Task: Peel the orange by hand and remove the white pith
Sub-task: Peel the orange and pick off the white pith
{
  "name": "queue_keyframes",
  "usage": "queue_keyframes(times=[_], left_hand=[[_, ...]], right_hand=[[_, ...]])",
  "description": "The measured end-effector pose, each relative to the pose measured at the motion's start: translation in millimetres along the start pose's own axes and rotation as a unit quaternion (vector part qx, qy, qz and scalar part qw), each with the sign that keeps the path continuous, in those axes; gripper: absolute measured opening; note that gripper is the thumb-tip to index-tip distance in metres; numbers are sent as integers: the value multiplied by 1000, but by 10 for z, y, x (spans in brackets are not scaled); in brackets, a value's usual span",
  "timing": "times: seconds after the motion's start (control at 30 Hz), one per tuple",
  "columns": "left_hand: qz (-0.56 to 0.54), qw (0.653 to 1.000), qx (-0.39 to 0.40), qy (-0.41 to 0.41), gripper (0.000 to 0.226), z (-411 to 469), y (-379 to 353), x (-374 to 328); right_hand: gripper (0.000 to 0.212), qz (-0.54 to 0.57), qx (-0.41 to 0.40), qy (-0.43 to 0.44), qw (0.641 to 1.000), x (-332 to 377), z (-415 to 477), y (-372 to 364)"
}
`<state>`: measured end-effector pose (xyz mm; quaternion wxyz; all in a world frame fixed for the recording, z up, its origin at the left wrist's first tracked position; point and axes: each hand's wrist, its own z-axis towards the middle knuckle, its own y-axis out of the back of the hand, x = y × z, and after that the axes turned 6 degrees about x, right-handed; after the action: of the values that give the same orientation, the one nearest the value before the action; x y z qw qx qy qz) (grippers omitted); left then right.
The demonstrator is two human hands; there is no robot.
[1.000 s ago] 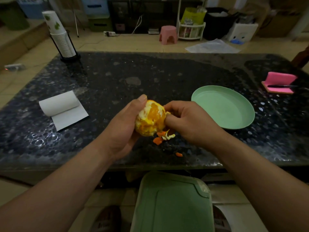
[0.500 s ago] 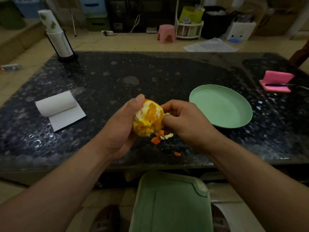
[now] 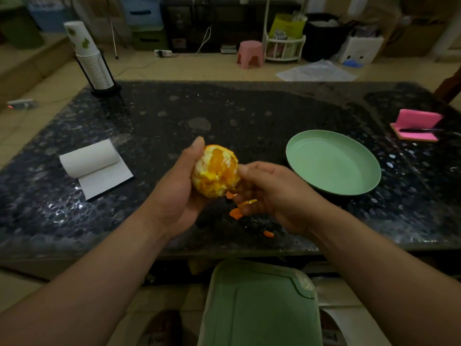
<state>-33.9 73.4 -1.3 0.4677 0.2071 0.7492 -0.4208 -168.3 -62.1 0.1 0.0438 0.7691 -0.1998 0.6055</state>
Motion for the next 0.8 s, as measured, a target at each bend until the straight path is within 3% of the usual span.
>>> queue_keyframes(times=[0.13, 0.33, 0.47, 0.8], left_hand=[[23, 999, -10, -23, 78, 1, -14, -5], [69, 997, -3, -35, 78, -10, -45, 34], [45, 999, -4, -29, 83, -31, -88, 52], [-31, 999, -4, 18, 57, -49, -92, 35]], right_hand=[[16, 29, 16, -16, 999, 13, -37, -39], [11, -85, -35, 22, 995, -35, -43, -43], [7, -94, -51, 44, 993, -50, -37, -42], [5, -137, -50, 74, 987, -32, -12, -43]])
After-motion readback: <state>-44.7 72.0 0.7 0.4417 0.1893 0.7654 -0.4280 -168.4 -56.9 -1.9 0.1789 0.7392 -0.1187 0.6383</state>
